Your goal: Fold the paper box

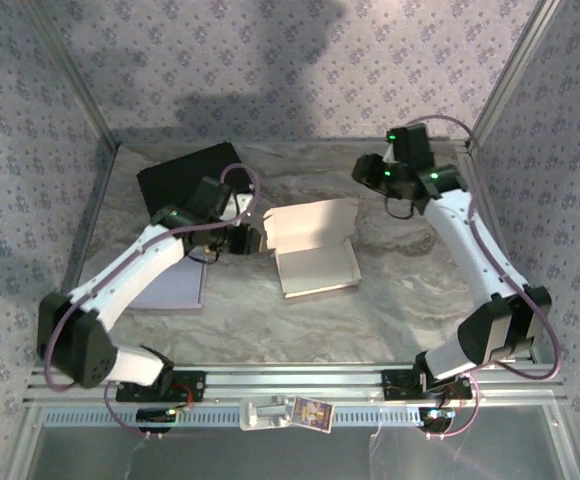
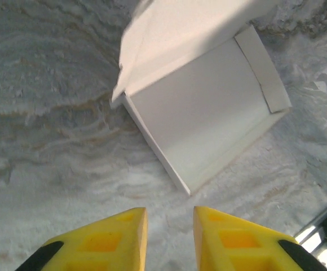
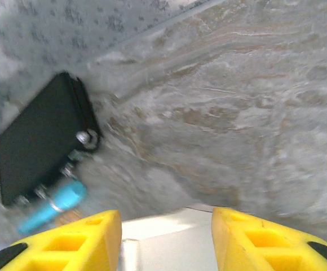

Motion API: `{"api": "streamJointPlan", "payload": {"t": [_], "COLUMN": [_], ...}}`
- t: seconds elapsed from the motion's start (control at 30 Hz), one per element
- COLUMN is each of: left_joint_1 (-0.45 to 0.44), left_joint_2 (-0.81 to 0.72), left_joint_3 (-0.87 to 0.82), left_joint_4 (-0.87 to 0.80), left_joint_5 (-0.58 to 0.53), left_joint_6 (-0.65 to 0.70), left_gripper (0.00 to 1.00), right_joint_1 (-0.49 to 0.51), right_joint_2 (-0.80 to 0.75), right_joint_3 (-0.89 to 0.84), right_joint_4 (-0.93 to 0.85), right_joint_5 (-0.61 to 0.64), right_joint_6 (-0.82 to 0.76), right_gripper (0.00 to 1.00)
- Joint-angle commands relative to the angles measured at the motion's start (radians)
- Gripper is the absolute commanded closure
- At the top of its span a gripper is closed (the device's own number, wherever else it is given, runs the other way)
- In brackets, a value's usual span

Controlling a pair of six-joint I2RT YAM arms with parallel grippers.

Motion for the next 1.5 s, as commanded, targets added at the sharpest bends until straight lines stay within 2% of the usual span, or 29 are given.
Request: {"api": "streamJointPlan", "payload": {"t": [0.0, 0.07, 0.17, 0.37, 0.47, 0.9, 1.2, 1.47], "left_joint_1": [0.032, 0.049, 0.055, 0.064, 0.062, 0.049, 0.026, 0.010], "left_joint_2": [0.069, 0.118, 0.144, 0.156, 0.179, 0.243, 0.289, 0.299], "left_joint_3": [0.062, 0.085, 0.067, 0.017, 0.031, 0.085, 0.124, 0.133], "left_joint_4": [0.064, 0.056, 0.092, 0.191, 0.201, 0.179, 0.175, 0.166], "left_joint_5": [0.065, 0.085, 0.109, 0.098, 0.102, 0.121, 0.109, 0.084], "left_joint_6": [0.120, 0.187, 0.281, 0.316, 0.312, 0.306, 0.288, 0.282], "left_gripper": [0.71, 0.71, 0.71, 0.70, 0.69, 0.72, 0.77, 0.84], "right_joint_1": [-0.063, -0.101, -0.171, -0.174, -0.168, -0.122, -0.102, -0.093], "right_joint_2": [-0.008, -0.023, -0.004, 0.045, 0.073, 0.217, 0.246, 0.232], "right_joint_3": [-0.107, -0.196, -0.314, -0.344, -0.339, -0.220, -0.172, -0.203], "right_joint_4": [-0.032, 0.046, 0.221, 0.250, 0.260, 0.235, 0.154, 0.149], "right_joint_5": [-0.286, -0.321, -0.430, -0.428, -0.398, -0.423, -0.416, -0.398], "right_joint_6": [-0.504, -0.583, -0.611, -0.846, -0.898, -0.926, -0.925, -0.914], "right_gripper": [0.54, 0.55, 0.54, 0.54, 0.53, 0.56, 0.67, 0.68]}}
